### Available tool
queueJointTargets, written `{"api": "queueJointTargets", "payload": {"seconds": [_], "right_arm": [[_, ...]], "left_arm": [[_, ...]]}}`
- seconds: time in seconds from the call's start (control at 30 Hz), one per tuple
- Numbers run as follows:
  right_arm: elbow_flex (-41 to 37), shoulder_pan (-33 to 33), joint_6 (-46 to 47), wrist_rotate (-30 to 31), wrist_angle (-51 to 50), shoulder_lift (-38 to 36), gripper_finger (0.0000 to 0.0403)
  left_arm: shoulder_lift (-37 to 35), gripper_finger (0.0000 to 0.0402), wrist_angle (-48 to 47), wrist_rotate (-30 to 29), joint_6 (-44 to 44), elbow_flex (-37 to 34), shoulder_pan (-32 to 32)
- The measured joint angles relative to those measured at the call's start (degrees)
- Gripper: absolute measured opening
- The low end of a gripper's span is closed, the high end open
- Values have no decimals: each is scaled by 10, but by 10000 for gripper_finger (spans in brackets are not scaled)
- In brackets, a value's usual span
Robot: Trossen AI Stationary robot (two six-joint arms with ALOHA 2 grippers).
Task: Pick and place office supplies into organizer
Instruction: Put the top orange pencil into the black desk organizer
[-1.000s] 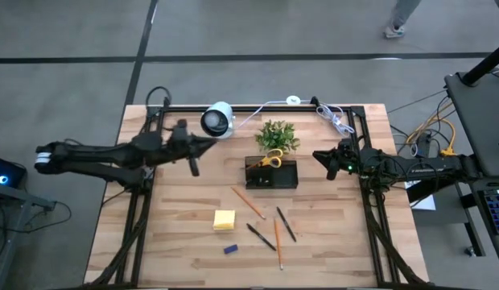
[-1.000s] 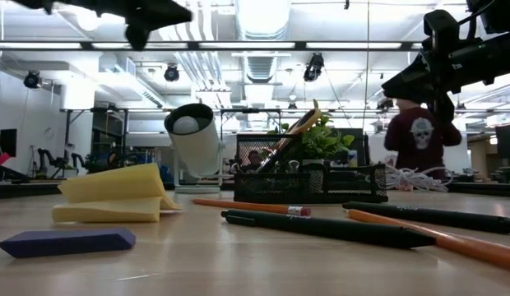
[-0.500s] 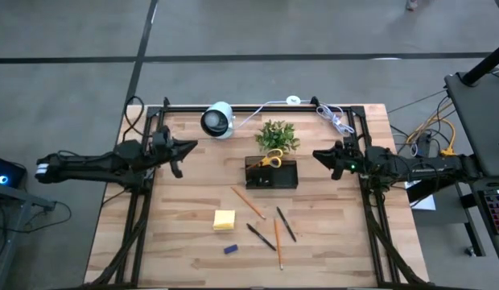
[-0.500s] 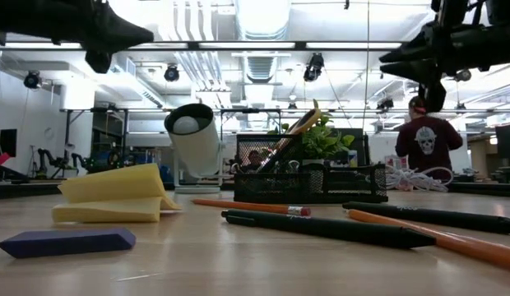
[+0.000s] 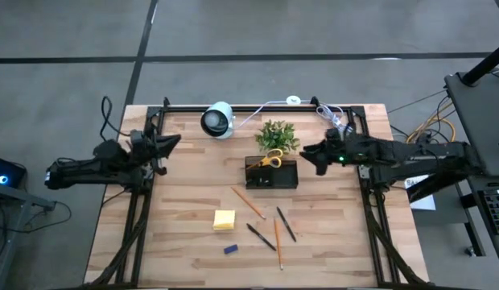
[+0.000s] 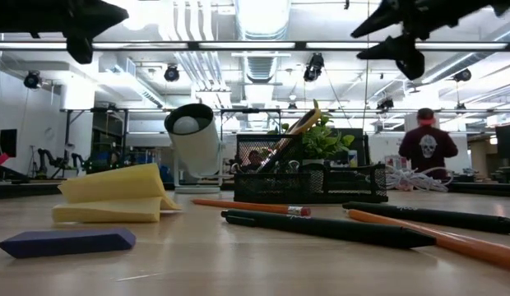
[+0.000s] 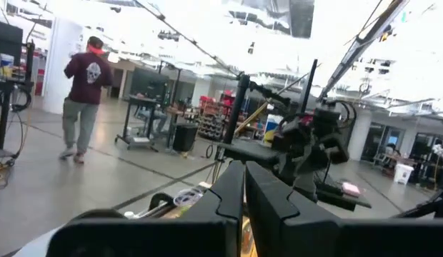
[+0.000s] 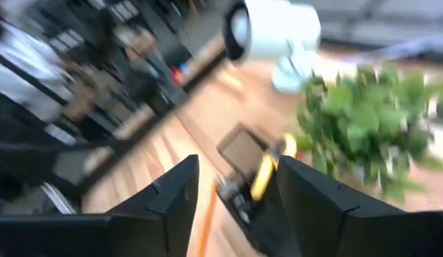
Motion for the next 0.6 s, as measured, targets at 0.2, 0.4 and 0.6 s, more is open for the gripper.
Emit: {"api": "queueJointTargets", "payload": {"seconds": [0.2, 0.4, 0.6], "right_arm": [[101, 32, 50, 1, -75, 125, 181], [199, 82, 86, 9, -74, 248, 172], [324, 116, 107, 22, -110, 378, 171]], "left_arm": [[-26, 0, 2, 1, 2, -13, 0], [-42, 0, -2, 1, 1, -26, 0], [-44, 0, 0, 1, 1, -24, 0]]}}
